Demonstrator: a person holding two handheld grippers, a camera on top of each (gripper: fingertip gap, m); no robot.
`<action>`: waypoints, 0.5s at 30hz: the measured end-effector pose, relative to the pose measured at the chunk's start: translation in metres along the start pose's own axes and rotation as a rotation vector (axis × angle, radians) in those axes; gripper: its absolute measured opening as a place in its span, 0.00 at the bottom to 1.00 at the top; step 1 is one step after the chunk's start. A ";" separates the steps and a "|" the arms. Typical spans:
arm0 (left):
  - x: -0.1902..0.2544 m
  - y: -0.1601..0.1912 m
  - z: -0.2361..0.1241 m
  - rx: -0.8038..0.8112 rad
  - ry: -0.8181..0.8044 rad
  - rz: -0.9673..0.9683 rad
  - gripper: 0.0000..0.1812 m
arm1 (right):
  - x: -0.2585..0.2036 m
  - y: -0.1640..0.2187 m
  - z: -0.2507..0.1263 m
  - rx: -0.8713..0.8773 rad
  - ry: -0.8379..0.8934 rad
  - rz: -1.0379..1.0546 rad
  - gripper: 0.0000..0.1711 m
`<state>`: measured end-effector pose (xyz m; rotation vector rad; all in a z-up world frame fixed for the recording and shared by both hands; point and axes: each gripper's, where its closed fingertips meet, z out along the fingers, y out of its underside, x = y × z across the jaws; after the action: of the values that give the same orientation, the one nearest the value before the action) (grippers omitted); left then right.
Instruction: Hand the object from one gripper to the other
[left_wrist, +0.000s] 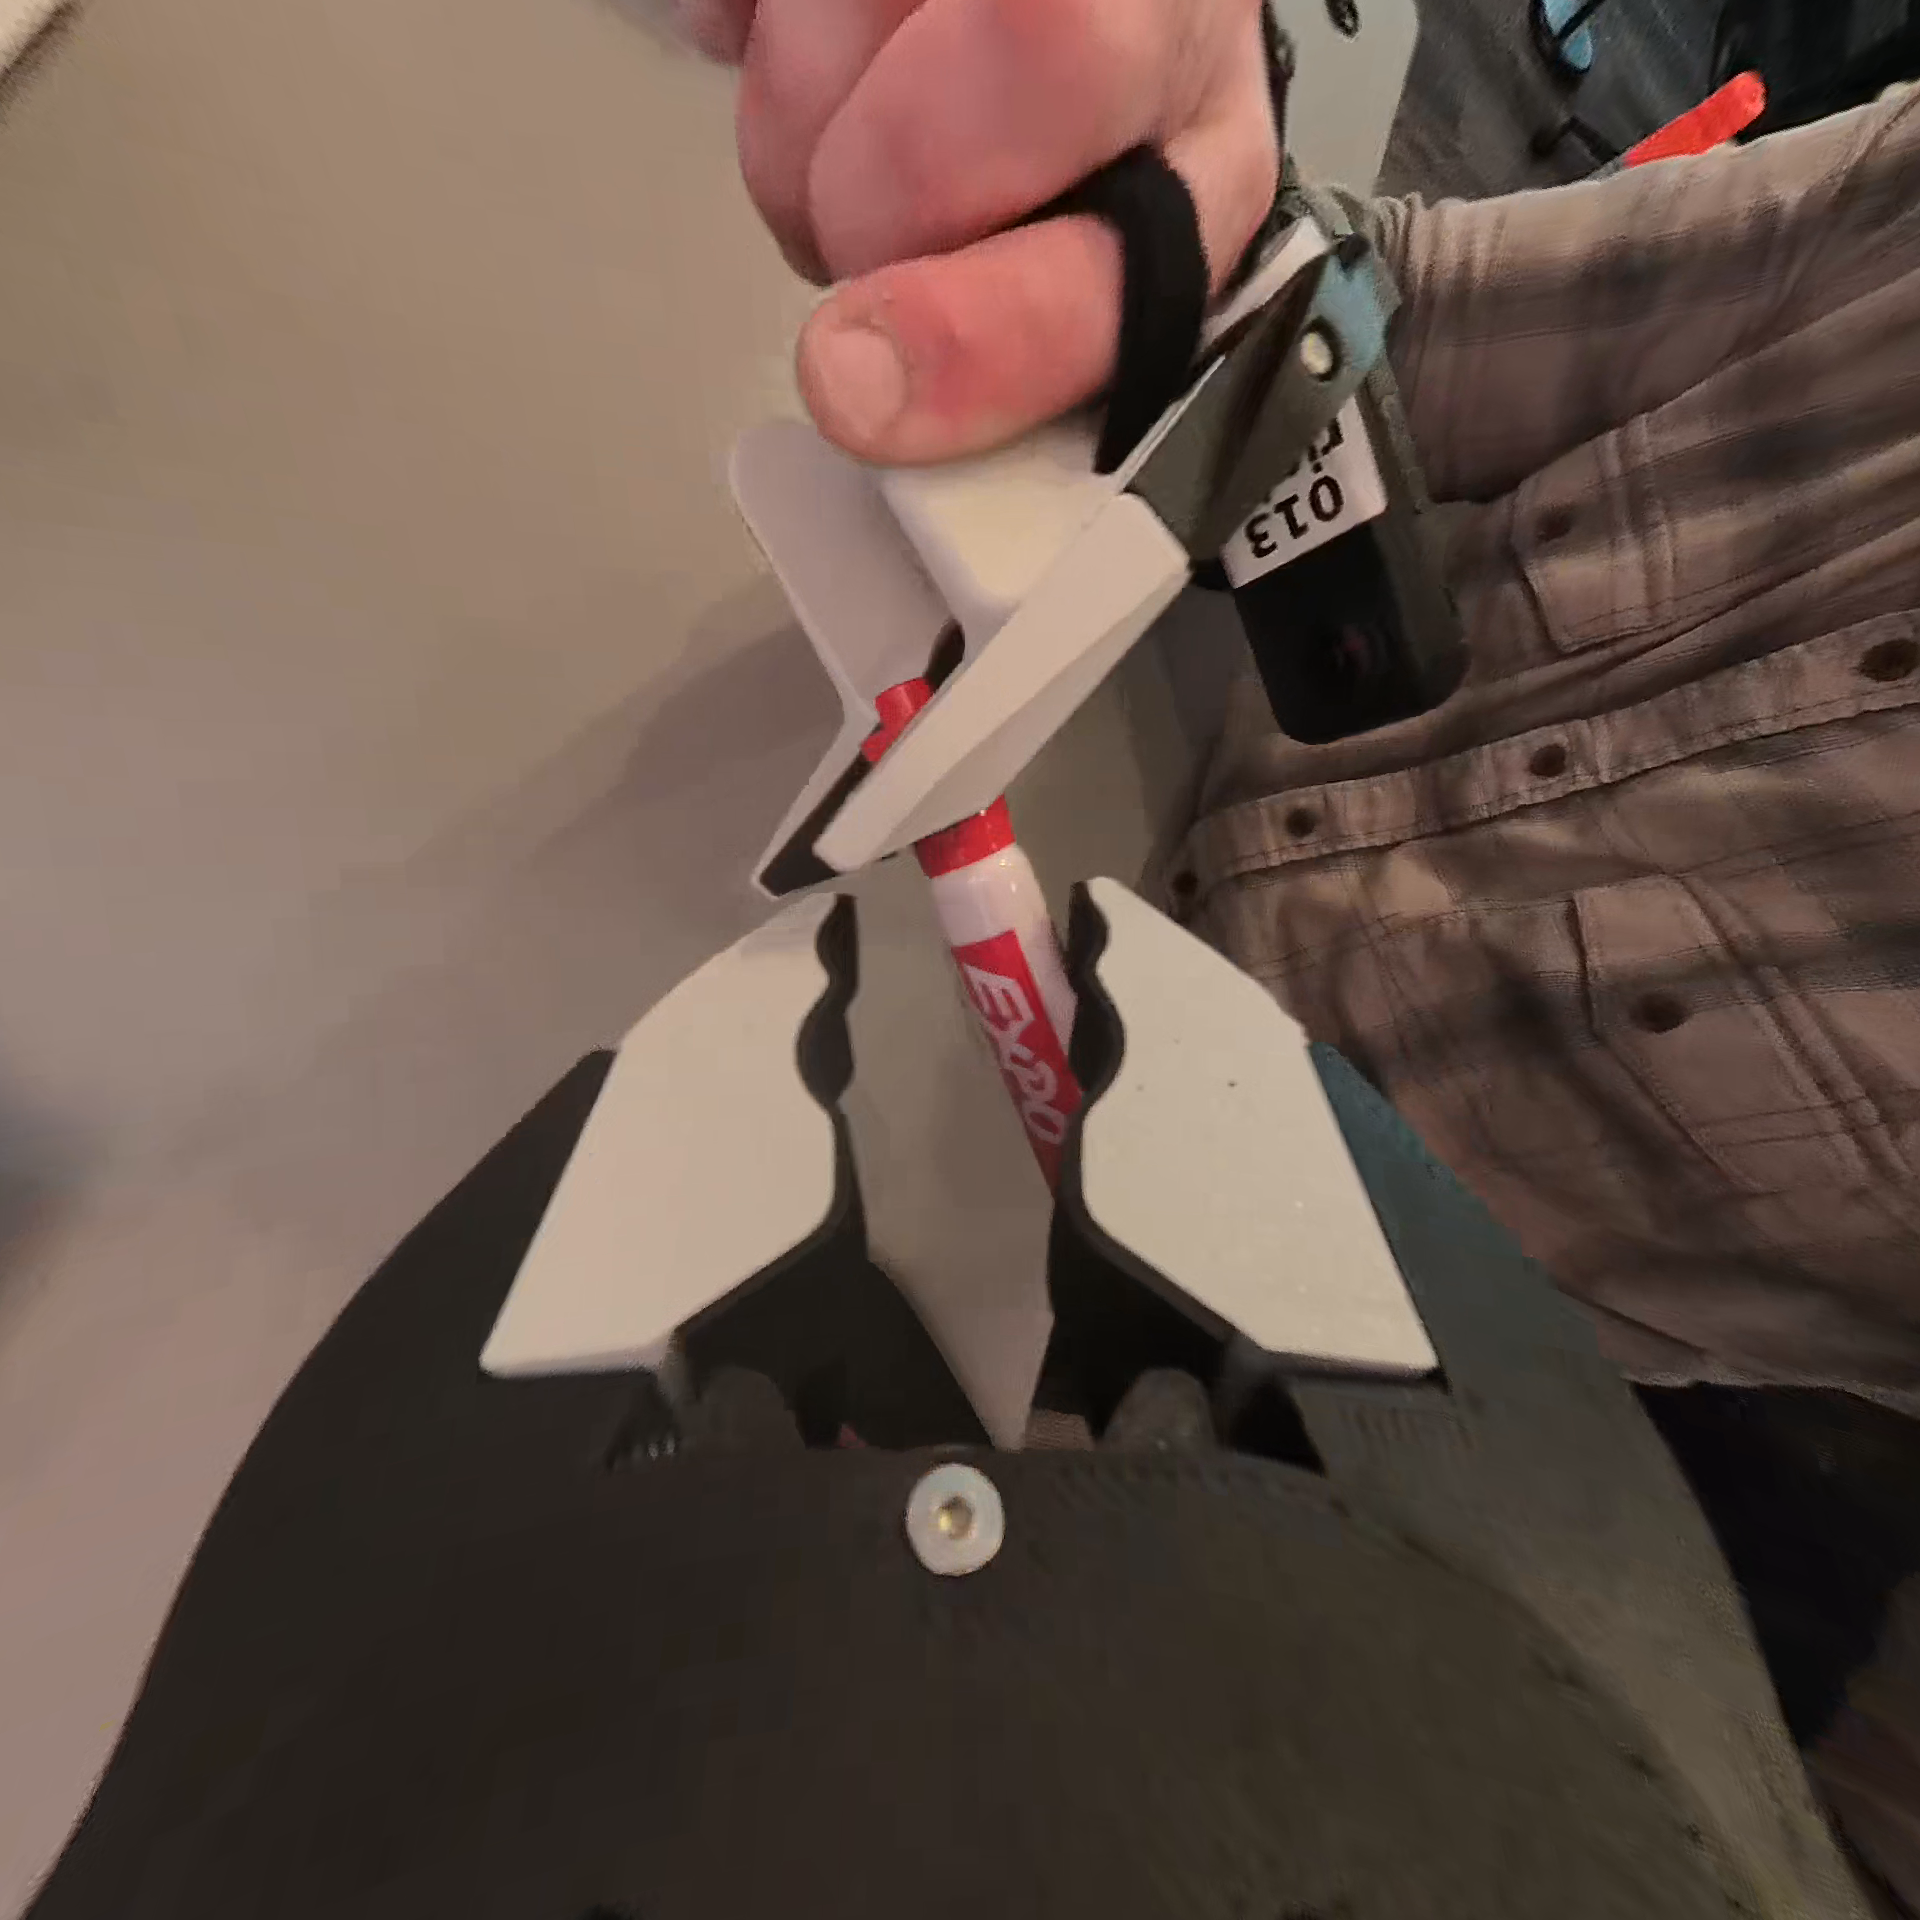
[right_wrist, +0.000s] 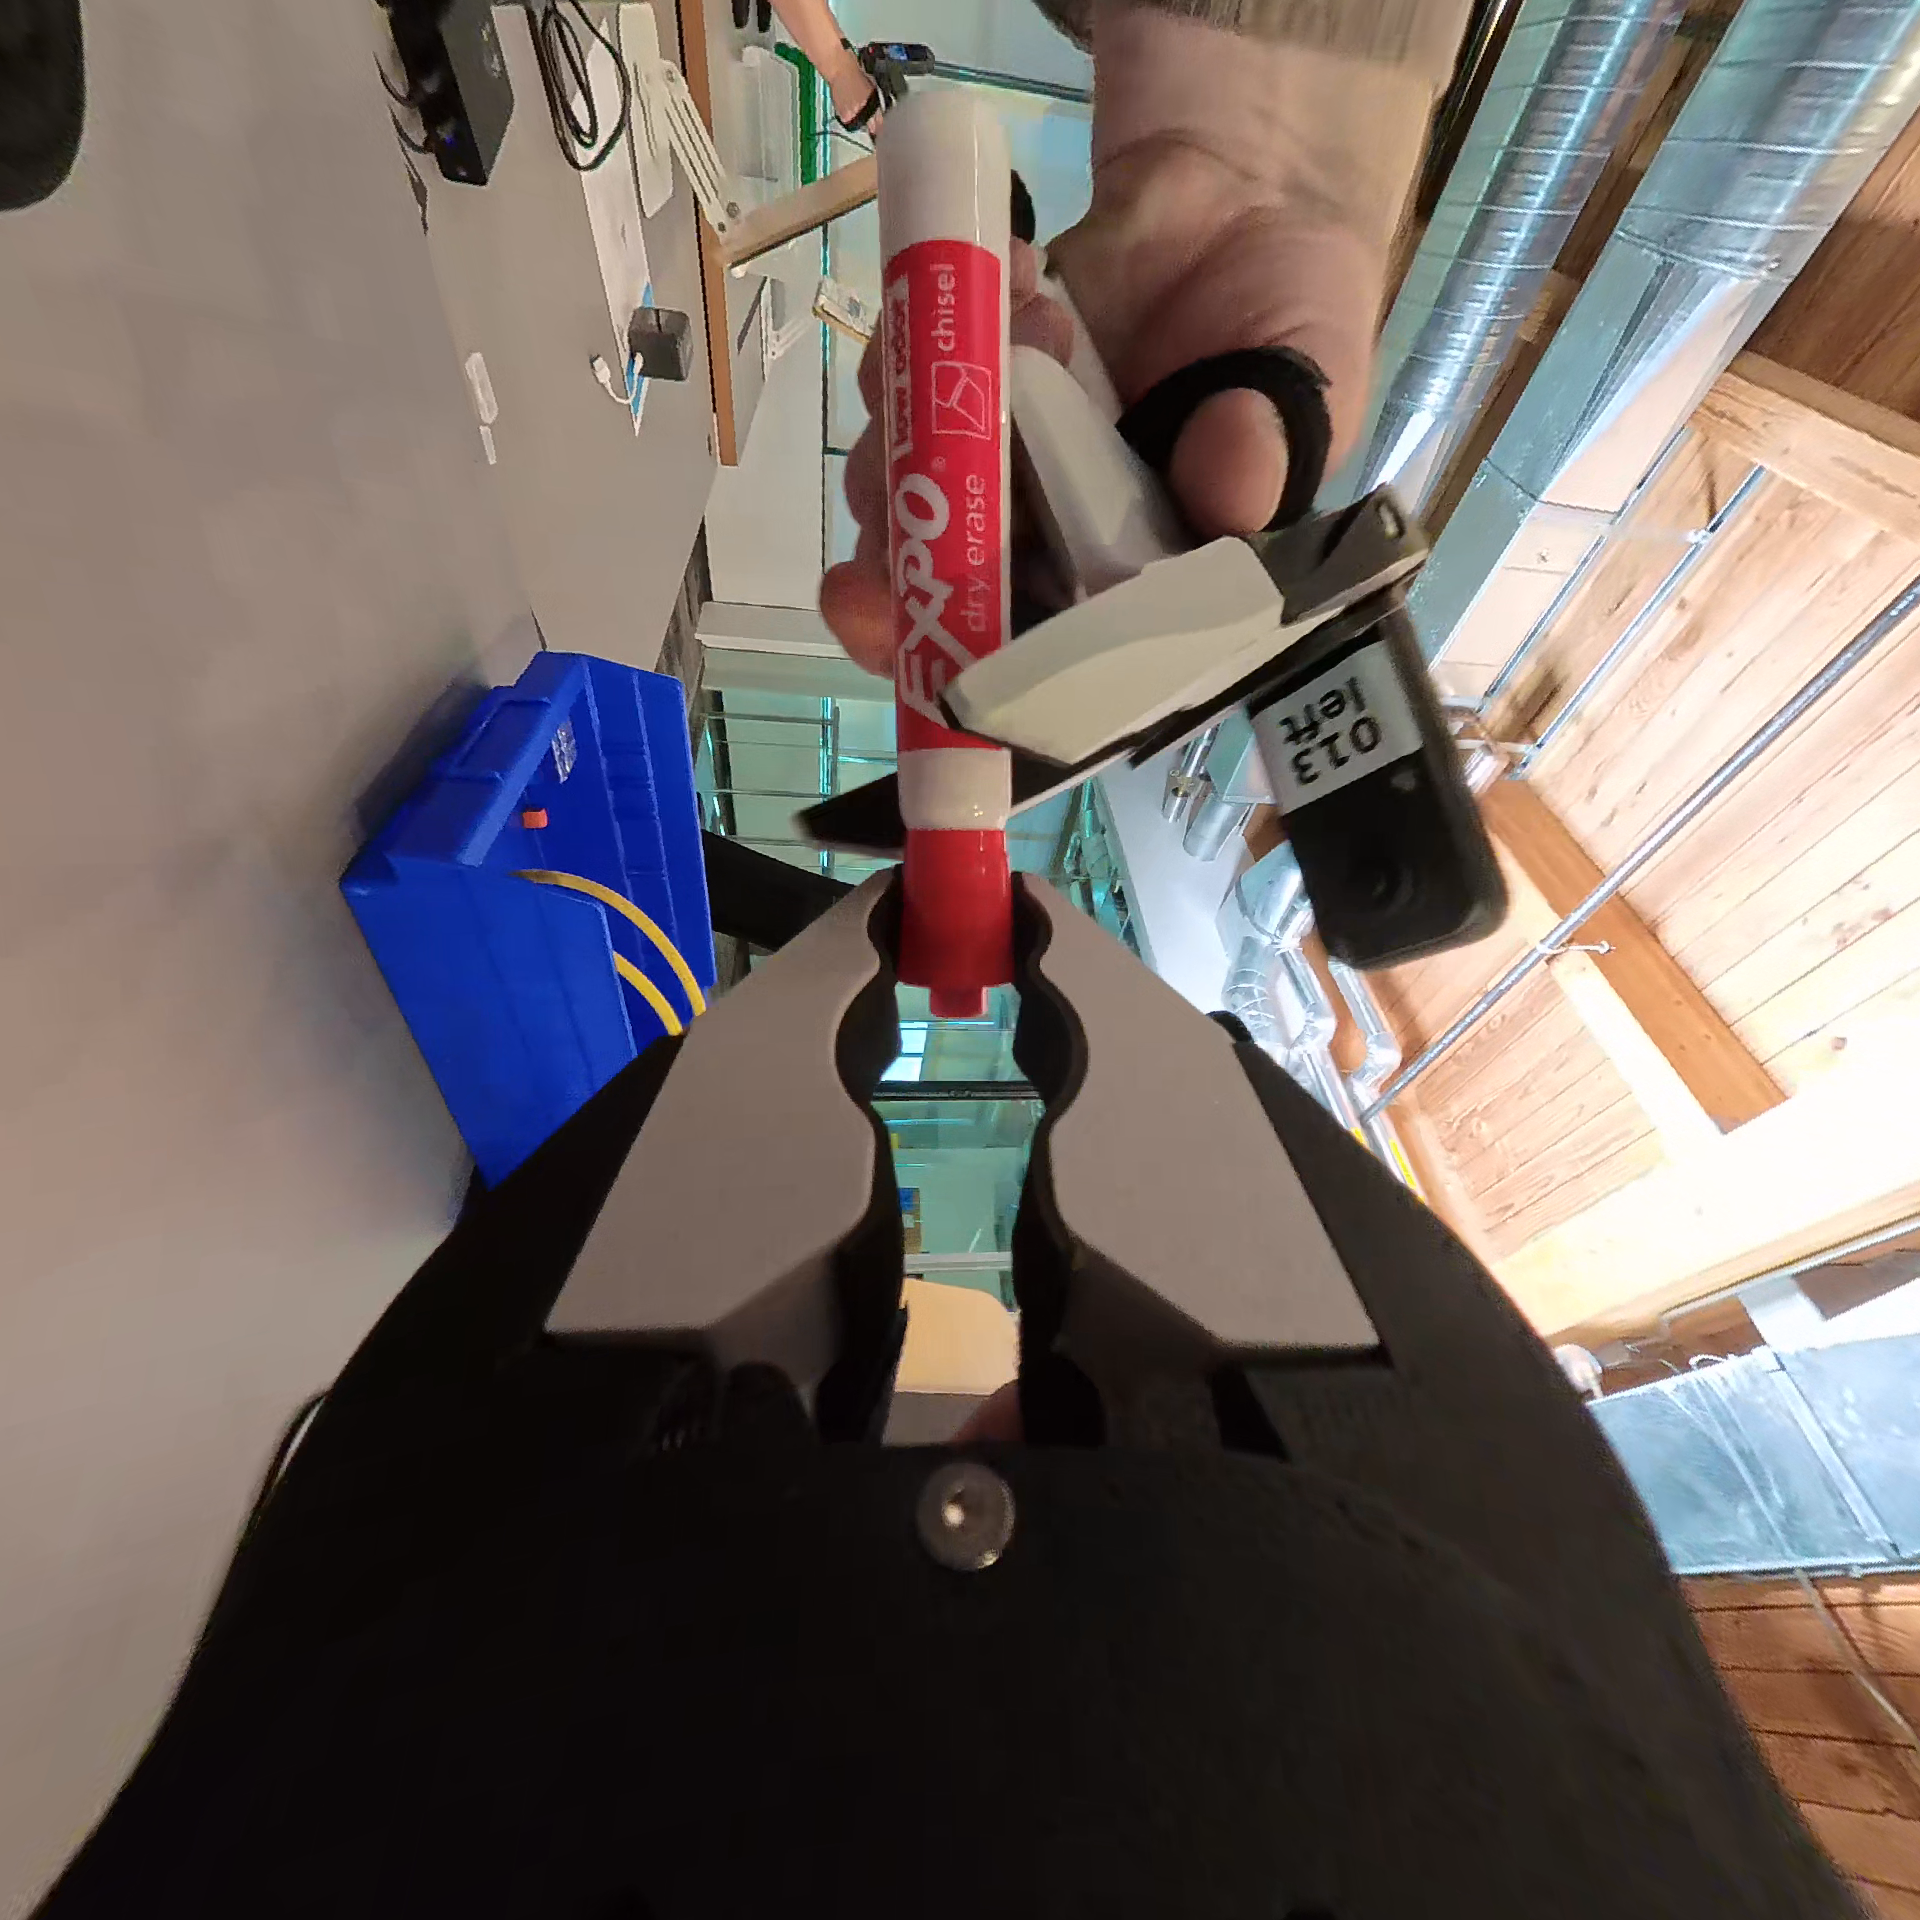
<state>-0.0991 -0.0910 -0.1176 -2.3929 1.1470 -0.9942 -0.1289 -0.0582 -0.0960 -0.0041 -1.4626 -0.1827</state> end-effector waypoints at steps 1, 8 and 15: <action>-0.001 0.004 0.005 -0.018 0.023 -0.017 0.26 | -0.001 0.000 0.000 -0.003 -0.003 -0.011 0.08; -0.019 0.016 0.017 -0.088 -0.041 -0.067 0.12 | -0.025 0.009 0.008 -0.043 -0.046 -0.011 0.08; -0.044 0.012 0.010 0.051 -0.210 -0.030 0.12 | -0.016 0.041 0.006 -0.126 -0.045 0.230 0.27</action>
<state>-0.1182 -0.0646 -0.1515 -2.4126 1.0009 -0.7505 -0.1314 -0.0152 -0.1065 -0.2793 -1.4814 -0.0868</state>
